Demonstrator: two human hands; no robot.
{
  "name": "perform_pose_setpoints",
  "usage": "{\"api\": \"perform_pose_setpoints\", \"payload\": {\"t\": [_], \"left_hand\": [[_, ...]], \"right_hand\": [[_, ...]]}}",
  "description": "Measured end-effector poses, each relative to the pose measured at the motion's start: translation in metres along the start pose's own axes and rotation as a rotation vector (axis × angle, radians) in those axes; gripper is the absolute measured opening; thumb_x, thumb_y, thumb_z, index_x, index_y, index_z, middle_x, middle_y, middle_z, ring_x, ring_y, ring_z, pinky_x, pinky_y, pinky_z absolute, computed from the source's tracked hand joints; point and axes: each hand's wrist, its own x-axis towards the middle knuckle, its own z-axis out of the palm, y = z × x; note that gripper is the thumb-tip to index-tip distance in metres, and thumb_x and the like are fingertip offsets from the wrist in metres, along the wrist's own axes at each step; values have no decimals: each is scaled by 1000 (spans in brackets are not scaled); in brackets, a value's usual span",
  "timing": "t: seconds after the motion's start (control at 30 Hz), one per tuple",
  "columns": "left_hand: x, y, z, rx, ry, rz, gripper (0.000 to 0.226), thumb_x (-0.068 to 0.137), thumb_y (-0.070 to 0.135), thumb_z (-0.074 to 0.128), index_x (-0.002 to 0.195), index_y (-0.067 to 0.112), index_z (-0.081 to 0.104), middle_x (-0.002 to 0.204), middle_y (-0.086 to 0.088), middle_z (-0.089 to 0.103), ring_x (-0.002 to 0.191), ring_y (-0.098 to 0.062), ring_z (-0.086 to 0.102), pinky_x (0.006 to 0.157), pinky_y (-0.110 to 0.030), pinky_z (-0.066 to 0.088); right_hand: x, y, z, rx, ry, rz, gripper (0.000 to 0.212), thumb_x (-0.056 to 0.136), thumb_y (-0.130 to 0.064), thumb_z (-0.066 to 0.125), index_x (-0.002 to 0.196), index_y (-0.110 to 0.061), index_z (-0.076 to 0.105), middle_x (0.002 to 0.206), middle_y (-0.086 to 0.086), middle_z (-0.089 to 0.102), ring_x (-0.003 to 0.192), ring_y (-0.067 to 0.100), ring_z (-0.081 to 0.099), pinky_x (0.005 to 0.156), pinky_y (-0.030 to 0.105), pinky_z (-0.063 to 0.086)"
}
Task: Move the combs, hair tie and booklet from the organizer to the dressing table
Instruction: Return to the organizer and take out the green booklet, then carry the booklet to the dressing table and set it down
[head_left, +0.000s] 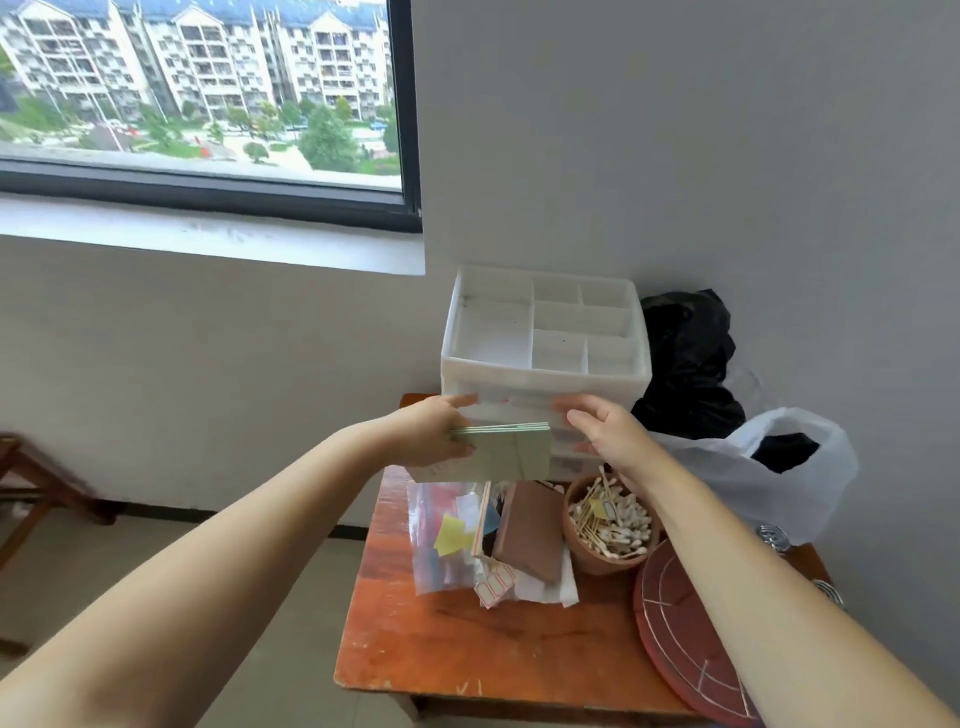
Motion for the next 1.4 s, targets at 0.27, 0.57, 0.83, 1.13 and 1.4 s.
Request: {"api": "perform_pose_setpoints", "payload": {"t": [0.27, 0.57, 0.83, 1.13, 1.4], "left_hand": [[-62, -35, 29, -949, 108, -250, 18, 86, 27, 61, 101, 19, 68, 104, -10, 72, 95, -24, 68, 85, -39, 53], [-247, -59, 146, -1715, 885, -734, 23, 91, 18, 56, 110, 6, 59, 105, -16, 68, 86, -30, 67, 81, -50, 54], [-497, -5, 253, -1641, 1572, -1149, 17, 94, 14, 46, 89, 13, 62, 105, -13, 66, 94, -29, 62, 91, -47, 48], [-784, 129, 408, -1507, 2012, -1590, 11, 88, 13, 58, 78, 13, 63, 82, -6, 68, 69, -19, 66, 66, -31, 55], [-955, 216, 532, -1519, 2414, -1775, 11, 88, 12, 57, 94, 7, 64, 87, -9, 68, 73, -22, 66, 60, -29, 54]], "right_hand": [[-4, 7, 35, 180, -199, 131, 26, 99, -27, 41, 104, -22, 66, 96, -5, 71, 93, 15, 65, 82, 31, 50], [-65, -34, 224, 26, -721, 95, 26, 94, -11, 52, 118, -3, 56, 93, 8, 64, 71, 14, 60, 57, 16, 53], [-253, -66, 430, -256, -1157, -67, 22, 86, -13, 60, 107, -12, 64, 96, 5, 71, 74, 14, 67, 59, 20, 54], [-574, -45, 601, -479, -1664, -134, 6, 86, -5, 60, 87, -11, 60, 77, 3, 64, 64, 14, 62, 65, 24, 54], [-822, -7, 715, -691, -1995, -290, 18, 87, -4, 58, 104, -5, 62, 83, 6, 64, 66, 13, 63, 62, 23, 54]]}}
